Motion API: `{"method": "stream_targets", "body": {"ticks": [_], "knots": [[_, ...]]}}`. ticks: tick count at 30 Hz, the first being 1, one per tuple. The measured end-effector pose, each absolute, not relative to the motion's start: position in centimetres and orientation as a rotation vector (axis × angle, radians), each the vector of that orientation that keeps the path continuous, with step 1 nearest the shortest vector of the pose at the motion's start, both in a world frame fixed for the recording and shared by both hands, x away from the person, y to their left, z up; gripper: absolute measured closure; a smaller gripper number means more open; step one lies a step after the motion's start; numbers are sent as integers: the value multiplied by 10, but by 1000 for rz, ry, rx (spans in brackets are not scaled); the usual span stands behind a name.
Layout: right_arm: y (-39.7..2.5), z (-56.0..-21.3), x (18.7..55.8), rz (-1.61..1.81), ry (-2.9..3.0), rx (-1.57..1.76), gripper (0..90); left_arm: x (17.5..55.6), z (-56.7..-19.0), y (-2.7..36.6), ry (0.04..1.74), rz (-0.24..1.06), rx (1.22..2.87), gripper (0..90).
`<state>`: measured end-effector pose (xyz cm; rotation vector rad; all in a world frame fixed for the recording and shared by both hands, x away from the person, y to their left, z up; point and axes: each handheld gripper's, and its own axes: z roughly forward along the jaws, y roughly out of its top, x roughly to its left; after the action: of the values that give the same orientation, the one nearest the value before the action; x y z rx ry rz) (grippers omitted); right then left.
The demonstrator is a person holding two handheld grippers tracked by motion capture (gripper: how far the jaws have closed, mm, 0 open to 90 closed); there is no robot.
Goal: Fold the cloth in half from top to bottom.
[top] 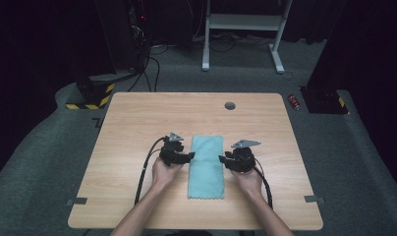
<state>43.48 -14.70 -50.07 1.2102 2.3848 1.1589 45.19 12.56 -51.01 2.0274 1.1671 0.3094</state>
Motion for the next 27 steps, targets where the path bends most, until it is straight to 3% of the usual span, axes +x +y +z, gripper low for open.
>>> {"method": "stream_targets", "body": {"ticks": [3, 11, 27], "knots": [[-146, -498, 440, 1156, 2379, 1228, 635, 457, -510, 127, 1158, 348, 1999, 423], [-154, -496, 457, 1225, 2332, 1300, 616, 470, -517, 141, 1234, 284, 1925, 433], [-149, -489, 479, 1168, 2316, 1315, 643, 502, -497, 118, 1226, 324, 2015, 380]]}}
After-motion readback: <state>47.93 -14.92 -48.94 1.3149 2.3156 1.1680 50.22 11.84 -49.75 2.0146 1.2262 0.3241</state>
